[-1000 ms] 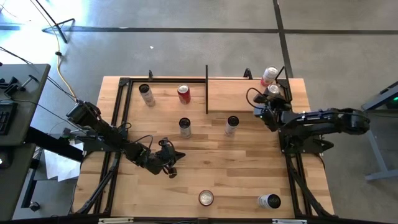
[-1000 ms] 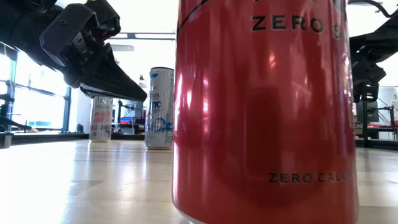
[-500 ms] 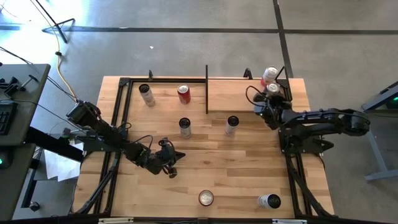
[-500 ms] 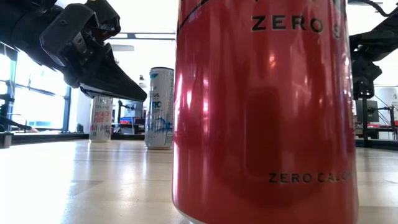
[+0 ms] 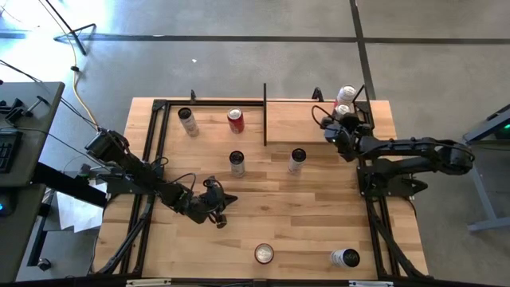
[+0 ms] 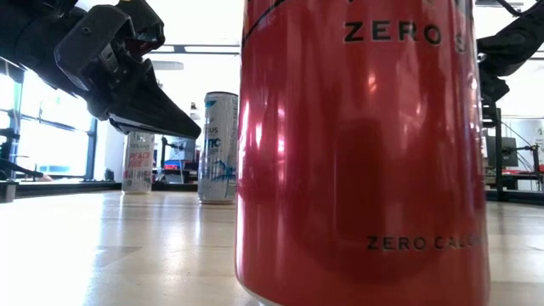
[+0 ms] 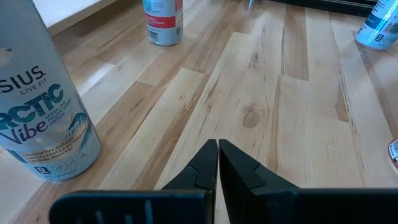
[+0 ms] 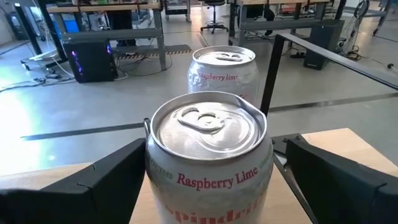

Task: Place canned beverage on shelf
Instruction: Put the pink soda can on the shelf aligned with the other pink soda can

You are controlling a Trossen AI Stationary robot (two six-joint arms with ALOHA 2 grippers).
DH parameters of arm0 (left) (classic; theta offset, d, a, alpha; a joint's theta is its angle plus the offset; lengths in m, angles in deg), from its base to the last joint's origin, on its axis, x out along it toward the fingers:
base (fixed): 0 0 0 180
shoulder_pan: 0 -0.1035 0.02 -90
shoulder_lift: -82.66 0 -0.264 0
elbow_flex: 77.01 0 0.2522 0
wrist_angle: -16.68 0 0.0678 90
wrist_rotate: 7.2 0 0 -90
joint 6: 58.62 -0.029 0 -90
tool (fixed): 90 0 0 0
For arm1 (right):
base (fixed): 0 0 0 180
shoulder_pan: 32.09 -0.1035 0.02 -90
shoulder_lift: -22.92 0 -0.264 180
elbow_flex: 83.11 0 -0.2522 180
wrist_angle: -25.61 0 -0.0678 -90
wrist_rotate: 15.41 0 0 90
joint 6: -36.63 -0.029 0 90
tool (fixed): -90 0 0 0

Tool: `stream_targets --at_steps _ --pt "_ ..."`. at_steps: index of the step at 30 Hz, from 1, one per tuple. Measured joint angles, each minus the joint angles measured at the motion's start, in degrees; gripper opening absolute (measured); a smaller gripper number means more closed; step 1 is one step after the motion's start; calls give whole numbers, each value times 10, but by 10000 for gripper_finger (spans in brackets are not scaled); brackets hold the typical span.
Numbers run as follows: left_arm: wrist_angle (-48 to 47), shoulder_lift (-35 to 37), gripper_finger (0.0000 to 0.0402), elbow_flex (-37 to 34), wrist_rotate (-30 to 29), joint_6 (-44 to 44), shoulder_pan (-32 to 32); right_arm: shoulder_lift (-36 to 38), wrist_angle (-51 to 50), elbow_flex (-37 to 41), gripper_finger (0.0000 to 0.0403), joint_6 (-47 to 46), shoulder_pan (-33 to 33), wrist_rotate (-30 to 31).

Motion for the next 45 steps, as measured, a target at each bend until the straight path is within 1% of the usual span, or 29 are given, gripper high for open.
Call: stream_targets --at_steps 8,17,23,30,34,45 --pt "0 0 7 0 0 0 0 16 -60 0 369 -25 0 -20" --pt "0 0 7 0 0 0 0 72 -129 0 369 -25 0 -24" --pt "0 0 7 0 0 0 0 95 -129 0 369 13 0 -26" --pt "0 0 7 0 0 0 0 103 -134 -2 369 21 0 -33" --pt "0 0 7 0 0 0 0 103 -147 -21 369 33 0 -28" --pt "0 0 7 0 0 0 0 103 -183 -104 369 120 0 -2"
